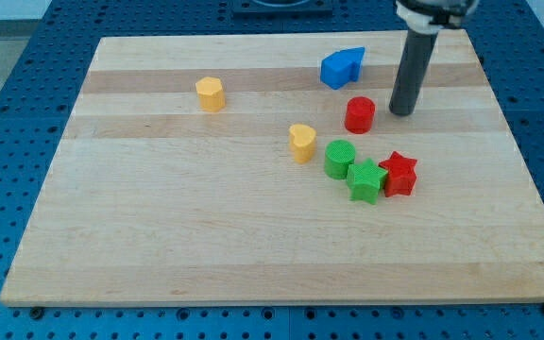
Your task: Move the red circle to the bottom right of the yellow hexagon
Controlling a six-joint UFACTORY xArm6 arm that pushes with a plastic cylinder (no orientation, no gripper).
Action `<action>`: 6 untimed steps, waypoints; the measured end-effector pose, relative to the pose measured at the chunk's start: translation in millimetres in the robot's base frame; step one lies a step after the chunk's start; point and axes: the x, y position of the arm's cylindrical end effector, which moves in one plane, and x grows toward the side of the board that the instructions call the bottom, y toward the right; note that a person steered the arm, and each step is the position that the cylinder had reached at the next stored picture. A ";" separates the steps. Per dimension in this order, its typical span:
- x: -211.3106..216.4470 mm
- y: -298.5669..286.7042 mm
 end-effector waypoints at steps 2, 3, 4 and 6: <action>4.9 -127.4; -9.8 -108.0; -23.6 -180.8; -6.6 -72.8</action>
